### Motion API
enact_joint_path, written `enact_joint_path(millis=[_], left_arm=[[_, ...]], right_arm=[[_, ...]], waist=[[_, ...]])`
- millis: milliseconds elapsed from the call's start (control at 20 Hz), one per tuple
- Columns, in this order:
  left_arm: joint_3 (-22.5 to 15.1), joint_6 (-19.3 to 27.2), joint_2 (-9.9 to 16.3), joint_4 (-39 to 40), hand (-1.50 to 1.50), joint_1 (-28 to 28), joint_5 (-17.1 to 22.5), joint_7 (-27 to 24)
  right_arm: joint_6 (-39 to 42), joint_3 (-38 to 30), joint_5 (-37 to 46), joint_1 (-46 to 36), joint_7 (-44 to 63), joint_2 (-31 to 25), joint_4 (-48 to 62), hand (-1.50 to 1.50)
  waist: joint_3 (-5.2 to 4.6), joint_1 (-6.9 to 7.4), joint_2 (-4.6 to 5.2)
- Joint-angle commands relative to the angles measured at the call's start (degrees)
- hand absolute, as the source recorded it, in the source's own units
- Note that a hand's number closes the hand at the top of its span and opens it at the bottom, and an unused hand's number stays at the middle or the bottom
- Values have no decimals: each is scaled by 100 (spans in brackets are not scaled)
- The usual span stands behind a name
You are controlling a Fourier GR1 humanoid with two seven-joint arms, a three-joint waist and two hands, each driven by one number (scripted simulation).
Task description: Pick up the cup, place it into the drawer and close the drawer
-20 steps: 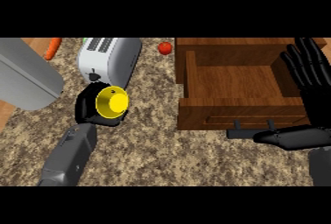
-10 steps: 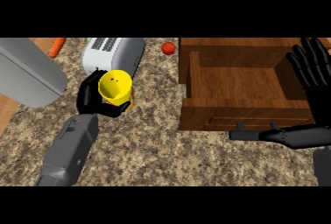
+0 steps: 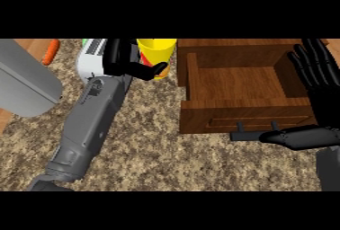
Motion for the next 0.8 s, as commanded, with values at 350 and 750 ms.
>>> enact_joint_path(millis=[350, 750], left_arm=[[-1244, 1590, -229, 1368, 150, -2302, 638, 1901], [-2068, 1266, -231, 2237, 150, -2382, 975, 2156]], right_arm=[[-75, 251, 186, -281, -102, 157, 169, -150], [162, 157, -92, -496, -214, 66, 304, -150]], waist=[[-2, -279, 142], [7, -718, 254]])
